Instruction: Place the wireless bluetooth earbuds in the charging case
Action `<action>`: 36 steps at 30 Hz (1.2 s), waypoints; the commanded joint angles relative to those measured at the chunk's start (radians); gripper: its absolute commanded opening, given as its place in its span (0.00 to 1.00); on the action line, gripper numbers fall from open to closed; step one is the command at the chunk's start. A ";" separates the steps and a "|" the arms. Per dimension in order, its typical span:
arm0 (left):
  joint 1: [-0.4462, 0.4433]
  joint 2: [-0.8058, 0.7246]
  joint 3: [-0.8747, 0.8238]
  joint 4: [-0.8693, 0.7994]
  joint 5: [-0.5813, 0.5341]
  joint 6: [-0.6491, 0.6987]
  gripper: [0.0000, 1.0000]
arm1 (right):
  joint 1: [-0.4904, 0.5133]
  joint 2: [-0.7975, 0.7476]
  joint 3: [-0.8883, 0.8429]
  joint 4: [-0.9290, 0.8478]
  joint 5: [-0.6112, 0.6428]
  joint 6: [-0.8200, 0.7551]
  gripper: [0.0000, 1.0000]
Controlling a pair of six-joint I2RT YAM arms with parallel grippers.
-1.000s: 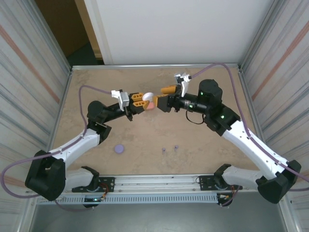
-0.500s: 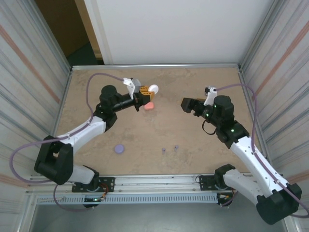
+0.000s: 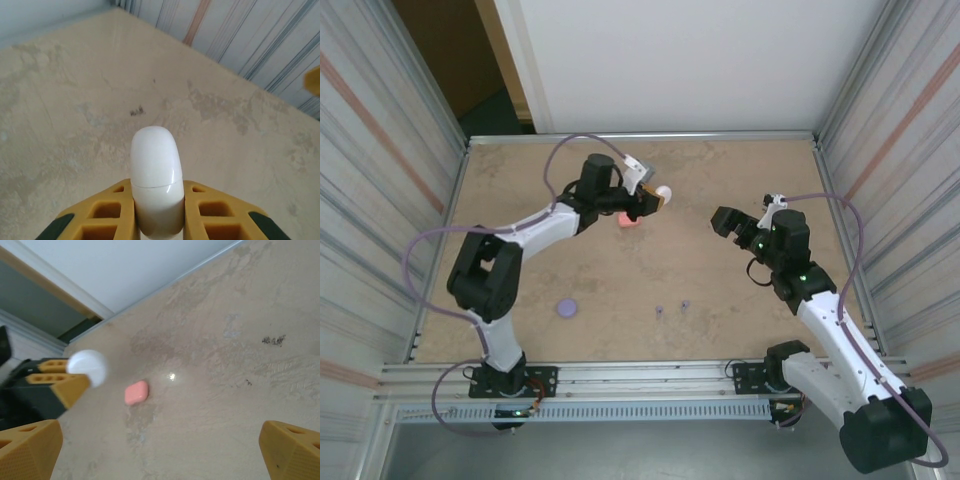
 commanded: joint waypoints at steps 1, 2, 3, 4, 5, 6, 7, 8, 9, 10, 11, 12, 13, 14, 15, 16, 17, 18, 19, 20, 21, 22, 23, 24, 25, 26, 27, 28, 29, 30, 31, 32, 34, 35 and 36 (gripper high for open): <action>-0.018 0.061 0.060 -0.109 -0.044 0.042 0.00 | -0.006 -0.016 0.025 -0.029 0.034 0.006 1.00; -0.020 0.081 0.069 -0.103 -0.046 0.034 0.00 | -0.007 -0.017 0.026 -0.034 0.036 0.005 1.00; -0.021 0.095 0.075 -0.092 -0.045 0.021 0.00 | -0.006 -0.018 0.024 -0.036 0.039 0.004 1.00; -0.021 0.111 0.081 -0.082 -0.045 0.004 0.00 | -0.006 -0.019 0.024 -0.038 0.040 0.004 1.00; -0.020 0.128 0.087 -0.072 -0.046 -0.008 0.00 | -0.006 -0.019 0.022 -0.038 0.040 0.004 1.00; -0.020 0.139 0.091 -0.064 -0.049 -0.021 0.00 | -0.006 -0.019 0.022 -0.040 0.041 0.004 1.00; -0.021 0.155 0.097 -0.061 -0.051 -0.034 0.00 | -0.006 -0.018 0.022 -0.042 0.040 0.003 1.00; -0.020 0.170 0.107 -0.063 -0.060 -0.046 0.00 | -0.006 -0.018 0.023 -0.043 0.042 0.002 1.00; -0.021 0.185 0.119 -0.072 -0.066 -0.057 0.00 | -0.006 -0.017 0.024 -0.044 0.044 0.001 1.00; -0.021 0.202 0.138 -0.094 -0.073 -0.064 0.00 | -0.006 -0.017 0.024 -0.045 0.047 0.001 1.00; -0.021 0.219 0.162 -0.124 -0.085 -0.072 0.00 | -0.006 -0.016 0.024 -0.046 0.049 -0.001 1.00; -0.020 0.233 0.184 -0.150 -0.093 -0.081 0.00 | -0.006 -0.014 0.024 -0.046 0.050 -0.001 1.00; -0.021 0.249 0.204 -0.173 -0.103 -0.086 0.00 | -0.006 -0.012 0.025 -0.046 0.050 -0.002 1.00; -0.021 0.251 0.220 -0.190 -0.116 -0.098 0.00 | -0.006 -0.010 0.027 -0.046 0.050 -0.004 1.00; -0.021 0.286 0.232 -0.204 -0.132 -0.109 0.00 | -0.007 -0.008 0.027 -0.046 0.050 -0.004 1.00; -0.020 0.301 0.245 -0.218 -0.141 -0.115 0.00 | -0.006 -0.005 0.029 -0.045 0.048 -0.005 1.00; -0.020 0.315 0.260 -0.234 -0.147 -0.120 0.00 | -0.006 -0.002 0.030 -0.046 0.049 -0.005 1.00; -0.020 0.326 0.274 -0.248 -0.156 -0.125 0.00 | -0.006 0.000 0.031 -0.046 0.049 -0.005 1.00; -0.020 0.338 0.288 -0.265 -0.158 -0.126 0.00 | -0.006 0.002 0.032 -0.046 0.049 -0.007 1.00; -0.021 0.348 0.296 -0.271 -0.158 -0.131 0.00 | -0.006 0.005 0.032 -0.046 0.049 -0.007 1.00; -0.020 0.355 0.303 -0.274 -0.160 -0.135 0.00 | -0.006 0.007 0.034 -0.046 0.049 -0.007 1.00; -0.021 0.363 0.306 -0.273 -0.161 -0.142 0.00 | -0.006 0.009 0.034 -0.046 0.048 -0.007 1.00; -0.020 0.368 0.308 -0.271 -0.161 -0.147 0.01 | -0.006 0.012 0.033 -0.046 0.048 -0.007 1.00; -0.021 0.373 0.312 -0.271 -0.161 -0.150 0.02 | -0.005 0.013 0.034 -0.045 0.047 -0.007 1.00; -0.021 0.379 0.317 -0.274 -0.160 -0.153 0.02 | -0.007 0.015 0.036 -0.045 0.046 -0.007 1.00; -0.021 0.385 0.321 -0.276 -0.159 -0.155 0.02 | -0.006 0.017 0.035 -0.046 0.046 -0.007 1.00; -0.021 0.391 0.329 -0.284 -0.160 -0.156 0.02 | -0.006 0.018 0.035 -0.044 0.046 -0.007 1.00; -0.021 0.400 0.335 -0.290 -0.162 -0.157 0.02 | -0.007 0.019 0.035 -0.044 0.047 -0.007 1.00; -0.020 0.405 0.338 -0.293 -0.163 -0.159 0.02 | -0.006 0.020 0.035 -0.044 0.047 -0.007 1.00; -0.020 0.411 0.343 -0.296 -0.165 -0.159 0.03 | -0.006 0.021 0.035 -0.044 0.047 -0.008 1.00; -0.021 0.417 0.345 -0.296 -0.166 -0.161 0.04 | -0.006 0.024 0.036 -0.044 0.047 -0.011 1.00; -0.020 0.423 0.348 -0.297 -0.165 -0.164 0.06 | -0.006 0.025 0.037 -0.045 0.046 -0.013 1.00; -0.020 0.437 0.356 -0.306 -0.167 -0.163 0.10 | -0.006 0.030 0.039 -0.047 0.043 -0.016 1.00; -0.021 0.443 0.361 -0.309 -0.167 -0.165 0.12 | -0.006 0.031 0.042 -0.049 0.040 -0.017 1.00; -0.021 0.450 0.366 -0.312 -0.166 -0.164 0.14 | -0.006 0.033 0.044 -0.050 0.039 -0.019 1.00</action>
